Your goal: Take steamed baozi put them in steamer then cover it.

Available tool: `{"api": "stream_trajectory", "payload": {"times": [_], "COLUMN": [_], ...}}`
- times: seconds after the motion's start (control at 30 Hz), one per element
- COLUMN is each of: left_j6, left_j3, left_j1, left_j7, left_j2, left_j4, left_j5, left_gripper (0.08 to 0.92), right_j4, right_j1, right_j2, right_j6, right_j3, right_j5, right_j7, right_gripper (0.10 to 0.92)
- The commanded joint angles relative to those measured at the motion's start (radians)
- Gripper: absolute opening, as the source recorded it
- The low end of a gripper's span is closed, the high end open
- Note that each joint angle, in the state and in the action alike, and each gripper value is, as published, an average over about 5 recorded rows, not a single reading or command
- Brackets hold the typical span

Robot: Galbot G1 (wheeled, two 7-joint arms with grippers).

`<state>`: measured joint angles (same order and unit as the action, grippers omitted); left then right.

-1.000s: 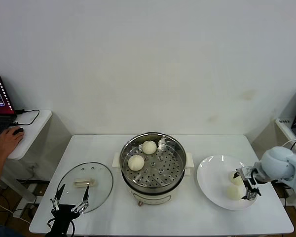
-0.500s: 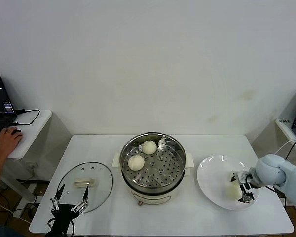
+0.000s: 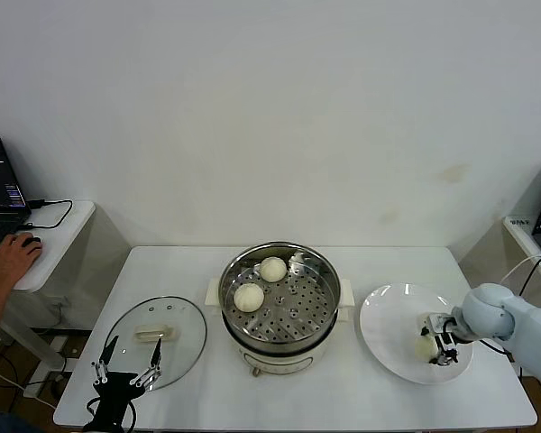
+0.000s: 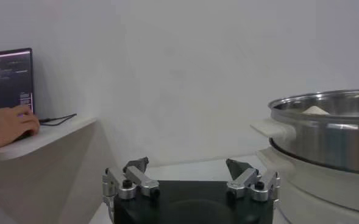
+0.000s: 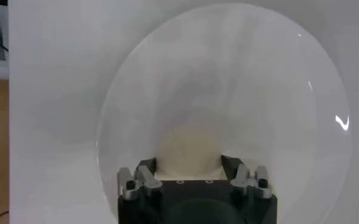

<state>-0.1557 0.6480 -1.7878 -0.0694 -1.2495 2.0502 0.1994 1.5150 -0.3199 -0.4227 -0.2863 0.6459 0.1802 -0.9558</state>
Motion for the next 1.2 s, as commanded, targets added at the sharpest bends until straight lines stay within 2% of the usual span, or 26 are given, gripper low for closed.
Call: {"api": "stream_trajectory", "payload": {"times": [0.03,0.17,0.37,0.67,0.93,1.2], "left_j6": [-0.001,-0.001,-0.002,-0.003,-0.006,-0.007], "left_j3": [0.001,0.000,-0.002,0.002,0.008,0.014], "left_j1": [0.001,0.002,0.006,-0.003,-0.007,-0.007], "left_j7": [0.000,0.000,0.000,0.000,-0.001,-0.003], "left_j2": [0.002,0.004,0.008,0.010,-0.004,-0.026], "left_j4": [-0.001,-0.001,-0.002,0.016,0.024,0.031], "left_j5": [-0.002,-0.001,0.001,0.004,0.002,-0.002], "left_gripper": [0.823,0.823,0.823,0.823,0.823,0.823], "right_j4": [0.041,0.117,0.181,0.141,0.179,0.226], "right_j1": [0.095,0.265,0.501,0.904,0.978,0.942], "right_j2": [0.014,0.045,0.056,-0.087,-0.281,-0.421], "right_j6": [-0.023,-0.061,-0.100,-0.085,-0.040,0.065], "right_j3": [0.042,0.153,0.209,0.422,0.502,0.589], "right_j5": [-0.055,-0.149,-0.263,-0.368,-0.452,-0.428], "right_j7": [-0.025,-0.049,-0.074,-0.057,-0.020,0.008], "right_gripper": [0.605,0.574,0.574,0.577,0.577,0.577]}}
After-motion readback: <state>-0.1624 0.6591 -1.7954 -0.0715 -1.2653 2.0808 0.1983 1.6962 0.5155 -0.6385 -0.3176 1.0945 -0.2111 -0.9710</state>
